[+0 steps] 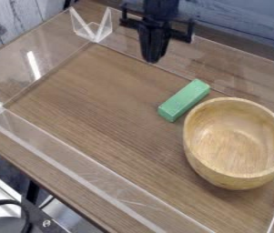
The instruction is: Put the green block in the brown bowl
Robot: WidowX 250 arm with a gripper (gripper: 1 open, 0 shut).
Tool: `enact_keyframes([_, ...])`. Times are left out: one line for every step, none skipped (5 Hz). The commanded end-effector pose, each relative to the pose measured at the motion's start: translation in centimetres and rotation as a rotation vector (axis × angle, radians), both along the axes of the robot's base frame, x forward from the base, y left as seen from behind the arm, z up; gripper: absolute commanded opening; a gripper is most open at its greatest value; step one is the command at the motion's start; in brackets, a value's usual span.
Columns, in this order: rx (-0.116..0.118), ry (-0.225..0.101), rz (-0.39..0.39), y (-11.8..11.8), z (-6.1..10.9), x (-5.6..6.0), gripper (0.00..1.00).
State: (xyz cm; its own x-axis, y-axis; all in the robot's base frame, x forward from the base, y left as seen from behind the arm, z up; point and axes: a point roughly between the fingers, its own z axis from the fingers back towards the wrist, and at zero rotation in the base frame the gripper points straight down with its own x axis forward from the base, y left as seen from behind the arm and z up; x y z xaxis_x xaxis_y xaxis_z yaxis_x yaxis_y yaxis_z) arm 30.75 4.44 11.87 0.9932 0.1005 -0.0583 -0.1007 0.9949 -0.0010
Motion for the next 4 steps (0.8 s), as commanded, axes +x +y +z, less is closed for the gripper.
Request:
enact_keyframes([0.013,-0.07,-0.012,0.1,1.4,0.7,1.0])
enact_keyframes([0.013,-0.049,-0.023,-0.1,0.5,0.7,1.0])
enact_keyframes([0.004,-0.032,-0.061,-0.8,-0.3,0.5,1.0])
enact_keyframes([-0.001,-0.016,-0.095,-1.4,-1.5,0.4,1.0])
